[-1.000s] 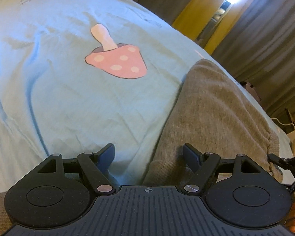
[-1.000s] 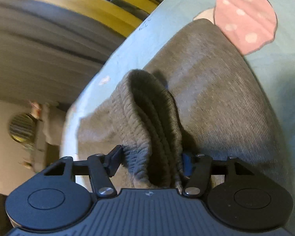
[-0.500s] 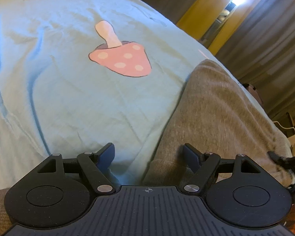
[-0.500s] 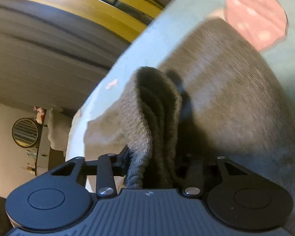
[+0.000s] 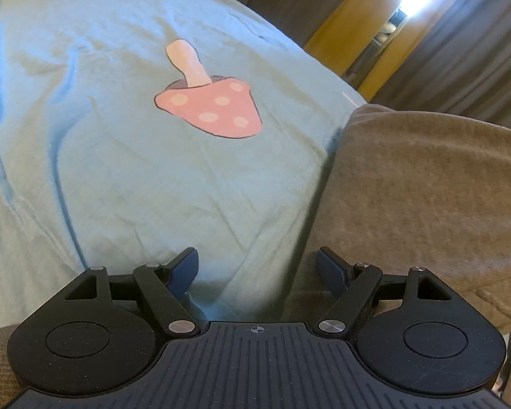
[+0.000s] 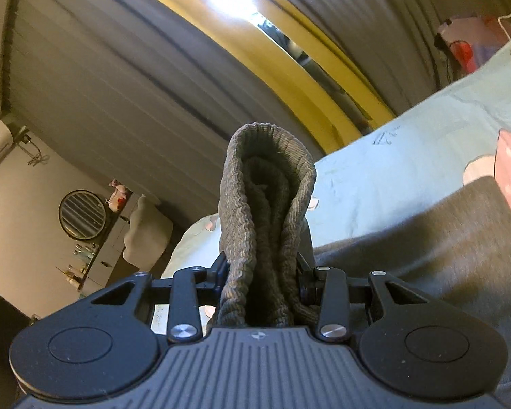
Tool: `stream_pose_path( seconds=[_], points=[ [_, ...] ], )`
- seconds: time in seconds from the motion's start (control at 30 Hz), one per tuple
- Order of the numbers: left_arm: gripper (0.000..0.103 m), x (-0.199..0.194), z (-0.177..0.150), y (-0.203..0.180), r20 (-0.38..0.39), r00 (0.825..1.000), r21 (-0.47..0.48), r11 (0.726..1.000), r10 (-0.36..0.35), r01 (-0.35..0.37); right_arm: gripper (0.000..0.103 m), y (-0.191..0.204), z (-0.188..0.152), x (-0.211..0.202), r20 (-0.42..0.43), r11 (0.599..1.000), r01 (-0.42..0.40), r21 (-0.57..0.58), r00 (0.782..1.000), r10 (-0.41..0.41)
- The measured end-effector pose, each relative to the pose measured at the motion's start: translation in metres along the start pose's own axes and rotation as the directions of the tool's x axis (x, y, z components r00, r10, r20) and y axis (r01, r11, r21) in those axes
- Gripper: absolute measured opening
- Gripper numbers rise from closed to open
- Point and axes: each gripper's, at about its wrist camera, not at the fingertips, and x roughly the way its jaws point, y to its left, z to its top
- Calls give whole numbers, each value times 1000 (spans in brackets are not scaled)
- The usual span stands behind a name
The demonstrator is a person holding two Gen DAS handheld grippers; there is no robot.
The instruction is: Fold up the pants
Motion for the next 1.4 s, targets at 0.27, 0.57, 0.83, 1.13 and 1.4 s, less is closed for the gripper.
stream_pose_path(
  seconds=[0.27, 0.57, 0.83, 1.13, 1.4],
  points=[
    [82, -4, -2, -7, 17, 999, 72, 997, -37, 35, 36, -17, 3, -33, 42, 999, 45, 31, 998, -46],
    [82, 2, -1, -11, -10, 1000, 85, 996, -13, 14, 71, -71, -14, -46, 4, 972, 229, 56, 973, -230],
    [83, 9, -2, -39, 7, 999, 214, 976, 41, -41, 86, -119, -48, -51, -42, 919, 391, 54, 920, -390],
    [85, 34, -4, -67, -5, 998, 329, 943, 58, -54, 99, -112, -57, -24, -69, 886, 449, -114, 886, -458],
    [83, 17, -4, -77, 61, 996, 366, 927, 63, -81, 99, -123, -60, -19, -96, 868, 476, -140, 866, -490]
  ],
)
